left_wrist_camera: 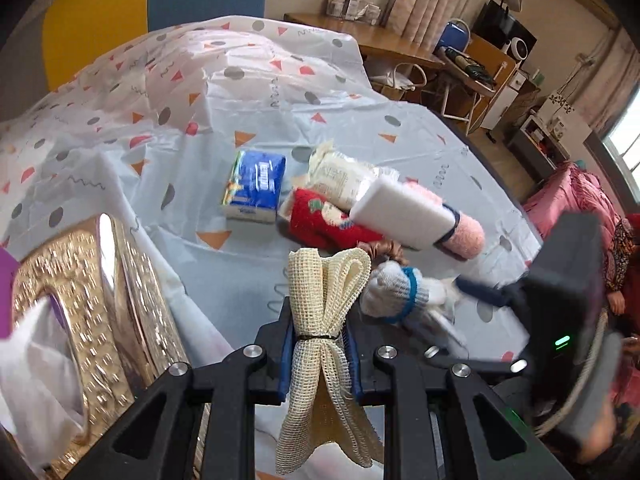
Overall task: Organize soft objects
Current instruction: 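Drop the beige bundle in the tray with left gripper while right grasps white glove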
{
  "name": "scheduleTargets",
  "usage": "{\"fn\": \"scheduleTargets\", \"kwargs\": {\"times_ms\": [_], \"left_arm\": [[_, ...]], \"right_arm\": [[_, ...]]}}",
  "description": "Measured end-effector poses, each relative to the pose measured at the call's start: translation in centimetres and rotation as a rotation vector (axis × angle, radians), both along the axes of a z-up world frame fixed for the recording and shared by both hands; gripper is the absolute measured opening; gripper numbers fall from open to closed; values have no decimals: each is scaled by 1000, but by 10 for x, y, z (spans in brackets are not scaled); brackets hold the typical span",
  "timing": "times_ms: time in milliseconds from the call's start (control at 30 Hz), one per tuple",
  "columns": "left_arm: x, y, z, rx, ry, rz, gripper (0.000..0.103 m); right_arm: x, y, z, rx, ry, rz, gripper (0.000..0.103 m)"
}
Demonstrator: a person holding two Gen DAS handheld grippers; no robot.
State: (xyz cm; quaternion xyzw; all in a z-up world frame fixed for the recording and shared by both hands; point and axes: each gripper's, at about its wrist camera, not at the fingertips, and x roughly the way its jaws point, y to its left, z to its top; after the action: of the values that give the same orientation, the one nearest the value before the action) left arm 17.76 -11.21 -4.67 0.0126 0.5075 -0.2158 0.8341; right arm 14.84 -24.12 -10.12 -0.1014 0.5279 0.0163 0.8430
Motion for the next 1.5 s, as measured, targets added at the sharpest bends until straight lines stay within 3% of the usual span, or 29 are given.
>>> {"fn": "scheduleTargets", "kwargs": {"times_ms": [67,100,167,267,500,700,867,1100,1300,1500], "left_arm": [[15,6,12,-14,-12,30,22],[25,11,19,-26,-22,51,22],[41,26,34,-45,-45,101,22],[62,56,57,-65,-75,179,22],[84,163,99,-55,-162,394,22],[63,269,110,-23,-208,556,22],[17,337,87,-11,-192,644,22],[-59,408,26,-60,-90,766,22],[-80,427,-26,-48,20,809,22],[-62,402,-44,-58,46,753,27]], "right_arm": [[6,-4,-14,54,44,-4,63],[7,-5,-18,48,57,-10,52],[7,-4,-21,39,54,-4,42],[4,-2,-22,30,56,8,35],[5,1,-22,86,81,42,35],[-4,11,-22,84,93,72,35],[-9,15,-23,71,88,75,35],[-12,23,-27,24,76,89,35],[-16,27,-27,-3,70,91,35],[-17,23,-27,7,72,79,35]]}}
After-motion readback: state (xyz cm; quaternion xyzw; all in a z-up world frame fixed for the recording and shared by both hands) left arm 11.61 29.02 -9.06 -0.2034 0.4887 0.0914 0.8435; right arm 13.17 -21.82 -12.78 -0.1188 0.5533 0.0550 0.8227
